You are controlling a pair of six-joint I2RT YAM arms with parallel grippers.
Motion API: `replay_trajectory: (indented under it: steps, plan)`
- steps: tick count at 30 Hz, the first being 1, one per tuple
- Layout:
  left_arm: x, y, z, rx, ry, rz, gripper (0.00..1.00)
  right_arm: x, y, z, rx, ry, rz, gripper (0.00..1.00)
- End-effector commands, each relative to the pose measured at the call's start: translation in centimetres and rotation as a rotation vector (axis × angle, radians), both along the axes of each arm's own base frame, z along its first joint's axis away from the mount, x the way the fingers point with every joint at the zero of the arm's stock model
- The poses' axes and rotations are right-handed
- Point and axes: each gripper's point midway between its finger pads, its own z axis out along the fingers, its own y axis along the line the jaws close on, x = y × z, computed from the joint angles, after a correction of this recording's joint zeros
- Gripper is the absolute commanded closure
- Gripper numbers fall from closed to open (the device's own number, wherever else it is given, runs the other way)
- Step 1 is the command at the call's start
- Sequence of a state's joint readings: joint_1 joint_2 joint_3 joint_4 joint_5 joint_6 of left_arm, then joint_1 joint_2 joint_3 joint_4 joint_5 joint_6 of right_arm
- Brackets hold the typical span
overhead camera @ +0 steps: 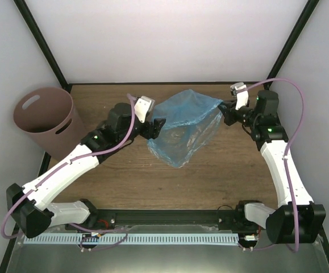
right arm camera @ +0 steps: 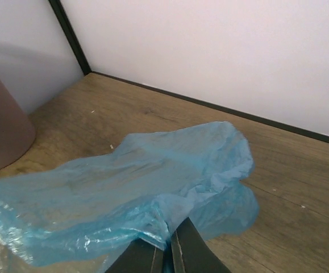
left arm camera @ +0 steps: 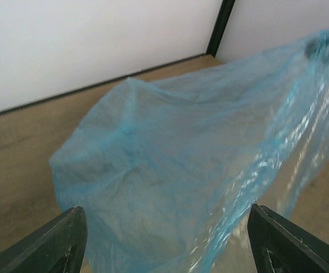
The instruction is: Put the trash bags into the trash bin
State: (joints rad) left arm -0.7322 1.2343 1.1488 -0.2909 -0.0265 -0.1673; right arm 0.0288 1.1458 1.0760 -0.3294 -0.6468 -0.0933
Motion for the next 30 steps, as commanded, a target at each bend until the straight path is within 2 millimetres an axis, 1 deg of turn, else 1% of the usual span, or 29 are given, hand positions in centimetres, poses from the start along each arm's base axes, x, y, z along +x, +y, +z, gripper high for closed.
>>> replay_trajectory:
  steps: [1,4,6,8,12,13,14,17,18,20,22,24,27,30]
  plan:
    - [-2.8,1.0,0.3,0.064,0.039,-0.078,0.19,0.2,-2.1,0.4,-0.003,-0.019,-0.071,0.99]
    - [-3.5,2.3,0.8,0.077,0.027,-0.055,0.16,0.6,-3.0,-0.4,-0.007,-0.002,-0.089,0.99]
    - [-3.6,3.3,1.1,0.084,0.017,-0.016,0.14,1.0,-3.9,-0.9,0.001,0.013,-0.110,0.99]
    - [-2.9,5.2,1.6,0.094,0.012,0.093,0.11,1.6,-5.3,-1.3,0.027,0.035,-0.123,0.99]
    - [-1.9,8.1,2.9,0.115,-0.003,0.267,0.09,2.6,-8.4,-2.2,0.101,0.070,-0.158,0.99]
    - [-1.6,8.9,3.0,0.140,-0.001,0.309,0.10,2.7,-9.1,-2.4,0.129,0.078,-0.160,0.99]
    - [-1.3,9.5,3.6,0.151,-0.006,0.347,0.10,2.5,-9.7,-2.5,0.157,0.079,-0.159,0.99]
    - [-0.4,11.5,4.2,0.196,-0.002,0.465,0.11,1.8,-11.0,-2.6,0.220,0.056,-0.169,0.99]
    - [-0.1,12.2,4.5,0.201,0.000,0.507,0.12,1.5,-11.1,-2.6,0.220,0.041,-0.174,0.99]
    - [0.6,13.6,5.1,0.213,0.008,0.577,0.15,0.6,-10.6,-2.7,0.208,0.009,-0.159,0.99]
    - [1.2,15.0,5.9,0.220,0.010,0.635,0.17,-0.8,-9.6,-2.9,0.206,-0.021,-0.118,0.99]
    - [1.8,16.2,6.6,0.236,0.003,0.674,0.17,-2.0,-8.7,-2.7,0.212,-0.047,-0.073,0.99]
    - [3.0,18.5,7.3,0.259,0.002,0.752,0.20,-2.7,-7.8,-2.4,0.234,-0.040,-0.005,0.99]
    - [4.2,20.5,7.3,0.247,0.048,0.794,0.25,-2.9,-7.6,-2.4,0.244,-0.036,0.014,0.99]
